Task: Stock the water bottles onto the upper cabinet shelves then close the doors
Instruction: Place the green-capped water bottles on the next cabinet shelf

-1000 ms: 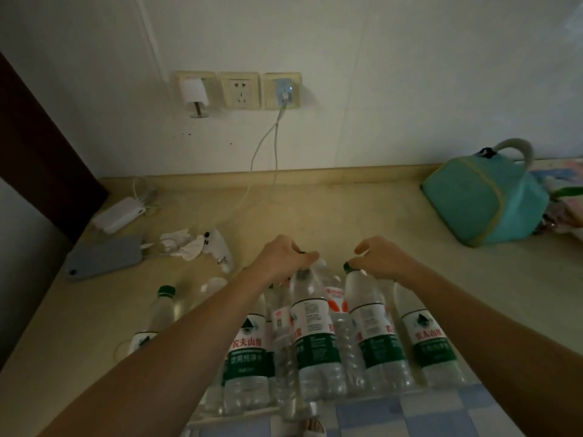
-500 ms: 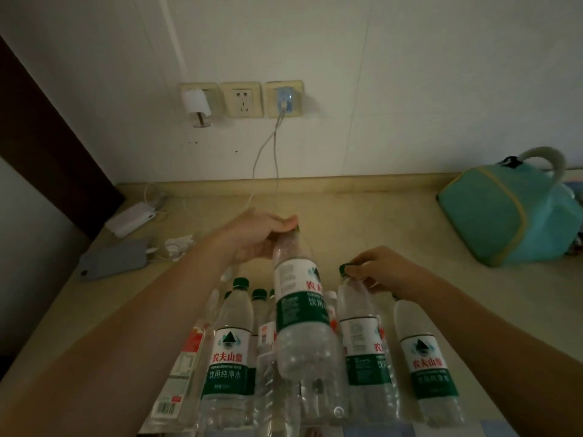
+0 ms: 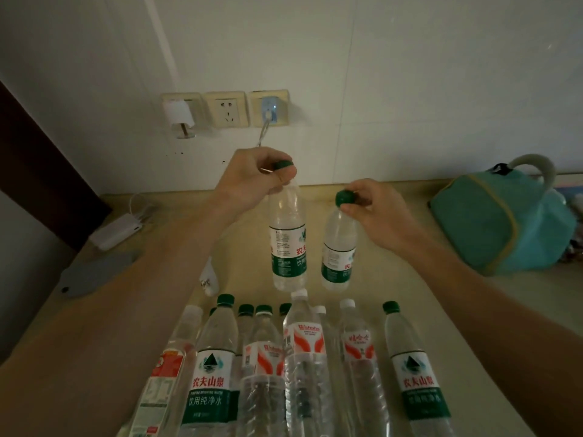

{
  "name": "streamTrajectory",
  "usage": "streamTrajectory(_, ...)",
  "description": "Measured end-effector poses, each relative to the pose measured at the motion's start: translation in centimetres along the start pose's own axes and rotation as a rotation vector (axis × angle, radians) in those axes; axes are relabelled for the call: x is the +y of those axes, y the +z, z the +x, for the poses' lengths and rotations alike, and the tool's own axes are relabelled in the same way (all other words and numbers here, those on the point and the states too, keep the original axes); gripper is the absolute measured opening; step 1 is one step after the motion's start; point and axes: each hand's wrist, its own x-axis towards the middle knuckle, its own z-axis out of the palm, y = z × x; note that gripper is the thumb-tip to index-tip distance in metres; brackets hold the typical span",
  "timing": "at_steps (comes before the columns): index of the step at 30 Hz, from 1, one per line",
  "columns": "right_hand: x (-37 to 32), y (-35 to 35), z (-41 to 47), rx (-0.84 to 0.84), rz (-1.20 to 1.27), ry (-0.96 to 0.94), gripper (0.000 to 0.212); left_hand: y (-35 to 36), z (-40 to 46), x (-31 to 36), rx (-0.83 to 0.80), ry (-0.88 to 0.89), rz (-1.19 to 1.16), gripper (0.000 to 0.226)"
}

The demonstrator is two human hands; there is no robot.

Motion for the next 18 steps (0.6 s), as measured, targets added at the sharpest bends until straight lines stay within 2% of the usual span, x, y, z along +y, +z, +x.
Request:
streamTrajectory(3, 1.4, 1.4, -0.3, 0.069, 0.007, 0.004, 0.023, 1.2, 0.0, -1.6, 0.039, 0.103, 0.198, 0.024)
streamTrajectory(6, 2.3, 2.5, -0.2, 0.065, 0.018, 0.027, 0.022, 2.3, -0.3, -3.5, 0.048, 0.133, 0.264, 0.03)
streamTrajectory(13, 3.9, 3.7, 0.5, 0.068, 0.051, 0.047, 0.025, 3.8, -0.9, -7.3, 0.064, 0.062, 0.328, 0.032)
streamTrajectory(18, 5.2, 4.0, 0.3, 0.015, 0.05, 0.047, 0.032, 4.0, -1.0, -7.8, 0.057, 0.057, 0.275, 0.032)
